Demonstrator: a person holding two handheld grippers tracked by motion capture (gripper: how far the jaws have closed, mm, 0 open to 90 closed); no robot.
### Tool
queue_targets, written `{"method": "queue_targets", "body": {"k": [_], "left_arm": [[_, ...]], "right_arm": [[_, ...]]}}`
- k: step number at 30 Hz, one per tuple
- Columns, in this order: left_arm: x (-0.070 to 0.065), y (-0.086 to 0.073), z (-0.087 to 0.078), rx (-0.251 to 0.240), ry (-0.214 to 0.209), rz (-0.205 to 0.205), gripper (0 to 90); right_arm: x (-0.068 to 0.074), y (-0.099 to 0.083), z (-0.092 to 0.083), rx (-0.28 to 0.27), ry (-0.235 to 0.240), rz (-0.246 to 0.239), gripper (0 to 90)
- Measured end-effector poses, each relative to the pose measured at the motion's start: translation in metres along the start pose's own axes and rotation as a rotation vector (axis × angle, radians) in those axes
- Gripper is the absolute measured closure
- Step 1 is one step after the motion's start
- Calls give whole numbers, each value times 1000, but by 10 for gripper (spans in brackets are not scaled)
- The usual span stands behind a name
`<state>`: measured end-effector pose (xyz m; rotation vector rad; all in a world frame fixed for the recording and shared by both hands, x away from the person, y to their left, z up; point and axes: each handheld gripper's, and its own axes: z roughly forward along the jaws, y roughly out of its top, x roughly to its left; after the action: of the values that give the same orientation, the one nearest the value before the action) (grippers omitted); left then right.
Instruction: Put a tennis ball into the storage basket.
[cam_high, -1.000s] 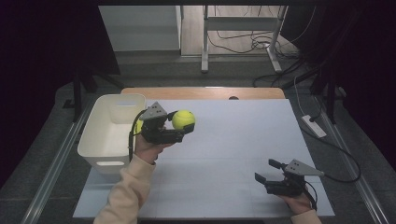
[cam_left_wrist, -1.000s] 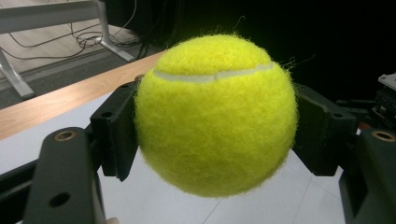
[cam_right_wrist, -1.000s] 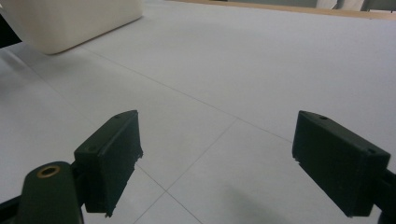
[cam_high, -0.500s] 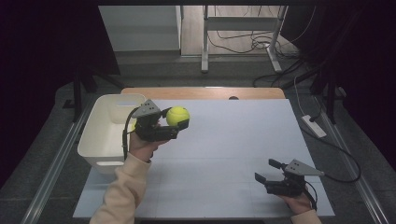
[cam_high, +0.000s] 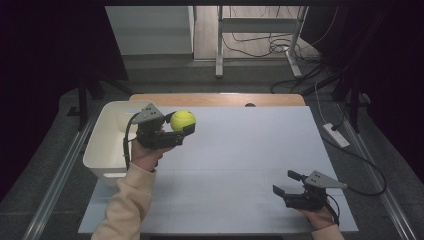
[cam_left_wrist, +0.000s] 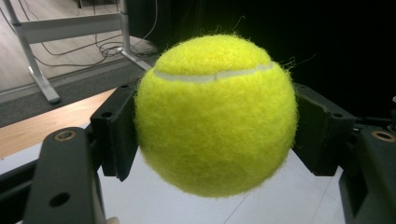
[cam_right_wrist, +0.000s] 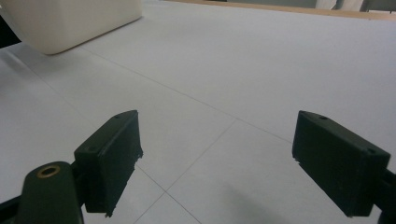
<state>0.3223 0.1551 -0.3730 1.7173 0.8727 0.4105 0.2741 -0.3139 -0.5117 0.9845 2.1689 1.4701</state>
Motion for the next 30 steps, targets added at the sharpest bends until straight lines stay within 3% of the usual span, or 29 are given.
{"method": "queue_targets", "body": {"k": [30], "left_arm": [[23,-1,-22,-20,94,-42,274]], "right_arm": [[0,0,0,1,-1,-1,153]]}}
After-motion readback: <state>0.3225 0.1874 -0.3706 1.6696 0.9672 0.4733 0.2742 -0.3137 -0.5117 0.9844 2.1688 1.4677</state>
